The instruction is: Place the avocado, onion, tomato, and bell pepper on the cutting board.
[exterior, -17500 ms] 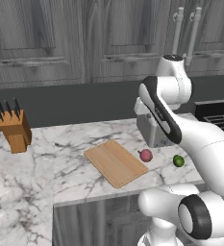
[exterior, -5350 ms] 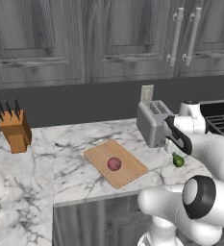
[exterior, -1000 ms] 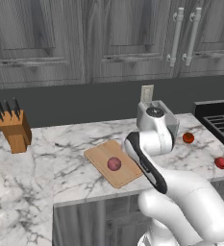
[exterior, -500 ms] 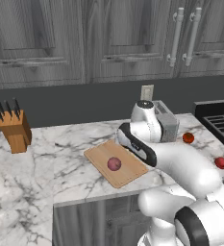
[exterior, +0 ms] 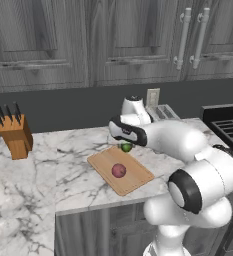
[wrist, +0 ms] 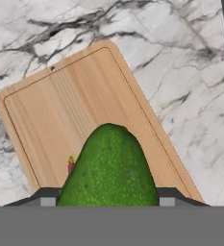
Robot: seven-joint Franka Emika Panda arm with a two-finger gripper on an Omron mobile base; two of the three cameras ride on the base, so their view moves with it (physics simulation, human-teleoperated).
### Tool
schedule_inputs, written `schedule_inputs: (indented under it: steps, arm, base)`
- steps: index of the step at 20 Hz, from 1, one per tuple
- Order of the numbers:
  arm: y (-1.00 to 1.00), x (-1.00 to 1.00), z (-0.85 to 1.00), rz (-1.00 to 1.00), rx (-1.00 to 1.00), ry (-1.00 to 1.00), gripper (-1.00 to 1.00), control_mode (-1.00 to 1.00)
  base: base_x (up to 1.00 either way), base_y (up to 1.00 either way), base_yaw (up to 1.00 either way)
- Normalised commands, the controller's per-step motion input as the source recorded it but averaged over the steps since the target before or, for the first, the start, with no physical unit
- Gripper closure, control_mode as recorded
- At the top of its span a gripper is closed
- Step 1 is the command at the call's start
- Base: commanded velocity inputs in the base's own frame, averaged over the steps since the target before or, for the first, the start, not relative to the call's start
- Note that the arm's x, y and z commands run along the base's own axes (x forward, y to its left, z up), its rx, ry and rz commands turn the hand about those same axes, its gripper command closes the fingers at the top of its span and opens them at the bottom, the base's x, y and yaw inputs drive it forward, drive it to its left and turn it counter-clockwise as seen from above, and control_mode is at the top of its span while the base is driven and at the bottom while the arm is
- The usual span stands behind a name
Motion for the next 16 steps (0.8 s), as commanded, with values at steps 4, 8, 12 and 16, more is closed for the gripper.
schedule_inputs:
  steps: [4, 8, 12, 16]
  arm:
    - [0.15, 0.33, -0.14, 0.00, 0.00, 0.14, 1.00, -1.00]
    - [0.00, 0.12, -0.34, 0.00, 0.00, 0.10, 1.00, -1.00]
    - [0.00, 0.15, -0.46, 0.00, 0.00, 0.10, 1.00, -1.00]
    - [0.00, 0.26, -0.49, 0.00, 0.00, 0.11, 1.00, -1.00]
  base:
    - [0.00, 0.00, 0.00]
    - [0.00, 0.00, 0.00]
    - [0.00, 0.00, 0.00]
    - [0.00, 0.00, 0.00]
